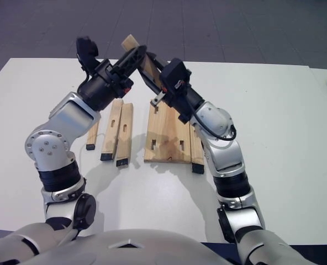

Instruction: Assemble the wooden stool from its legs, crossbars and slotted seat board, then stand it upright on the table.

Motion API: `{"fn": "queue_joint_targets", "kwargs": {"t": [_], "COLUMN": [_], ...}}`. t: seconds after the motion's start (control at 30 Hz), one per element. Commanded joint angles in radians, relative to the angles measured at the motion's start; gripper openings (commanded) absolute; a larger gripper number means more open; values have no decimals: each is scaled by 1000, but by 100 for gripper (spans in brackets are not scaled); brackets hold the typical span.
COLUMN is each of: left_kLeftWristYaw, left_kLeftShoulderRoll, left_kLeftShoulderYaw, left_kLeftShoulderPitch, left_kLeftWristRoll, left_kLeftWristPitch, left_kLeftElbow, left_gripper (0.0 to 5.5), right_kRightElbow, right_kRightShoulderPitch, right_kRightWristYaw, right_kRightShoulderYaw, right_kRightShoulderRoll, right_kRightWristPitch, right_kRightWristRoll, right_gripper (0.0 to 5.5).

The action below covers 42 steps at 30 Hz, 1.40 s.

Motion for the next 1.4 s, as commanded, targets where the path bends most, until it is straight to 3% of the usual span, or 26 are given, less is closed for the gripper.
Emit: {"fn": "queue_joint_targets", "kwargs": {"t": [0.03,0.13,0.17,0.37,0.57,0.8,0.93,1.4], "left_kLeftWristYaw": [-36,-50,-57,-77,-33,-103,-79,-61], "left_kLeftShoulderRoll": [-11,1,8,113,235,306,324,173], "left_kLeftShoulderYaw": [-29,-39,-45,-64,6,55,84,8], "left_kLeftShoulderPitch": [-1,-1,-1,-9,14,188,270,369], "left_kLeftWristRoll": [-32,-6,6,224,476,493,540,585], "left_kLeftWristPitch": [-18,-38,-45,-149,-294,-275,-264,-329], "left_kLeftElbow": [-15,-17,-20,19,119,37,72,30], "left_gripper": [60,60,60,42,42,42,42,42], "right_kRightElbow": [41,79,98,241,247,172,218,263], "right_kRightShoulderPitch": [-3,5,7,27,109,93,16,-38], "right_kRightWristYaw": [-1,-5,-7,-101,-178,-269,-376,-581], "right_kRightShoulderYaw": [27,62,76,116,8,-173,-218,-296], "right_kRightShoulderRoll": [-16,-35,-40,-83,-108,-72,-12,119], "right_kRightWristPitch": [6,-3,4,49,47,72,42,57], "right_kRightWristRoll": [-57,-120,-141,-334,-349,-271,-267,-252], "right_gripper": [131,131,168,258,351,456,531,540]}}
